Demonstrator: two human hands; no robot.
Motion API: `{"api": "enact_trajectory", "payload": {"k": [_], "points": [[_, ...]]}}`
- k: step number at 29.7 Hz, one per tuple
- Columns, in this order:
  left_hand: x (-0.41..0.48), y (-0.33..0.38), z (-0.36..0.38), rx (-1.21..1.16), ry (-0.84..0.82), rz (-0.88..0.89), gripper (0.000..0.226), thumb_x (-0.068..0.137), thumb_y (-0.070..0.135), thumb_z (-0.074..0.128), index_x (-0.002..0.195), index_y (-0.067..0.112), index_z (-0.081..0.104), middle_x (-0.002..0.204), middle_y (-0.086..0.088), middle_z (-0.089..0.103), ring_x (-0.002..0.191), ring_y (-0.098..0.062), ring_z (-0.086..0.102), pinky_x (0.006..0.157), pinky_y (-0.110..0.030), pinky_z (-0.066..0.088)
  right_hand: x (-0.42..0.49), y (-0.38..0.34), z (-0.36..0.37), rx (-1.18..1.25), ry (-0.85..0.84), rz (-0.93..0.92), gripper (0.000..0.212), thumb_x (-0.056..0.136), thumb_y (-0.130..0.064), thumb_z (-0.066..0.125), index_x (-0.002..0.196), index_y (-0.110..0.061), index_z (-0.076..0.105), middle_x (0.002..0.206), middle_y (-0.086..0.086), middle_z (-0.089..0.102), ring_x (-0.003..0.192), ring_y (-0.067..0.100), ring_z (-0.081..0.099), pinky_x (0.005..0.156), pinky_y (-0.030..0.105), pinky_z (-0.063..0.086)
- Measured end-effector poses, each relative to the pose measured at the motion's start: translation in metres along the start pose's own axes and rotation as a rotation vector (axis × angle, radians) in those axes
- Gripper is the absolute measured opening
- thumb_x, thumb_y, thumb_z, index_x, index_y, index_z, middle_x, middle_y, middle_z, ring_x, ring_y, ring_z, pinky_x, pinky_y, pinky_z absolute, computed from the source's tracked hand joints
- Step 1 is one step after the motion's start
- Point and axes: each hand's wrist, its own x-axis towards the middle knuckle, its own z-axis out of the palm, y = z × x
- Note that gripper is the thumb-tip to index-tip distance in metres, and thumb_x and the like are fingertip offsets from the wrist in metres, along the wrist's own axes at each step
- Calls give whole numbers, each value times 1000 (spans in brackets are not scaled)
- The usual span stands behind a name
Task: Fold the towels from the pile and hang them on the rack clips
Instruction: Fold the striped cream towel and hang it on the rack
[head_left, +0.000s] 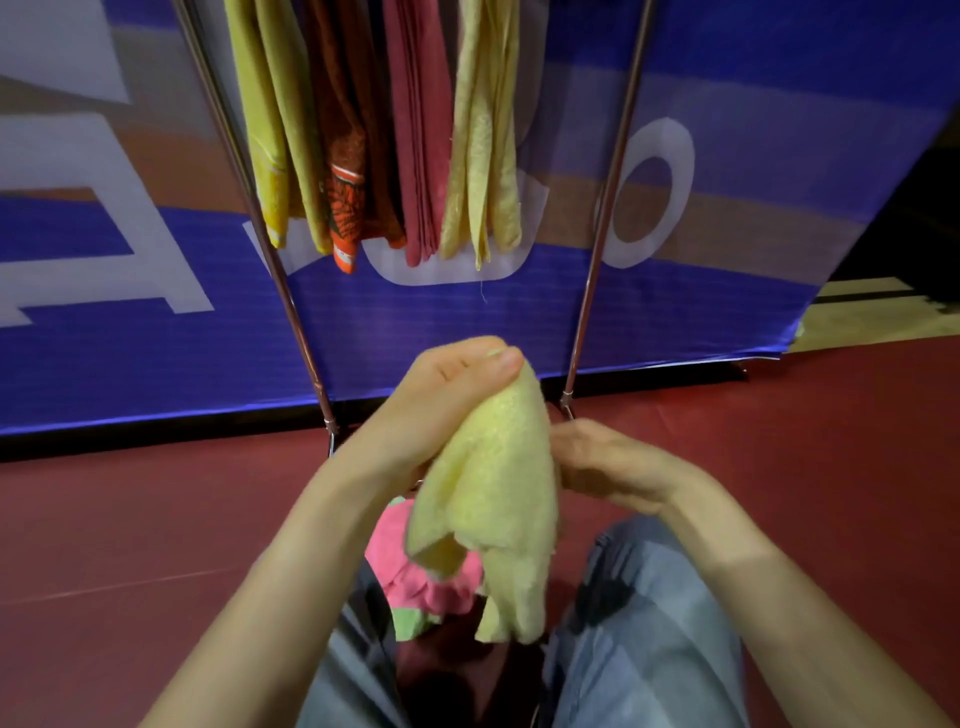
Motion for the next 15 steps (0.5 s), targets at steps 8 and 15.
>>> {"api": "enact_trajectory", "payload": {"k": [8, 15], "points": [[-5, -5, -31, 51, 8, -161, 19, 73, 29, 60, 56, 26, 68, 53, 11, 63, 52, 3, 54, 54, -13, 42, -3, -21, 6, 191, 44, -120, 58, 42, -56, 82, 84, -17, 75, 74, -6, 73, 68, 3, 67, 61, 15, 51], [14, 6, -23, 38, -79, -252, 48, 67, 44, 50, 89, 6, 68, 84, -6, 66, 80, -15, 60, 68, -20, 49, 6, -65, 6, 132, 111, -168, 58, 46, -58, 78, 88, -19, 73, 81, -4, 74, 76, 6, 68, 68, 16, 53]]}}
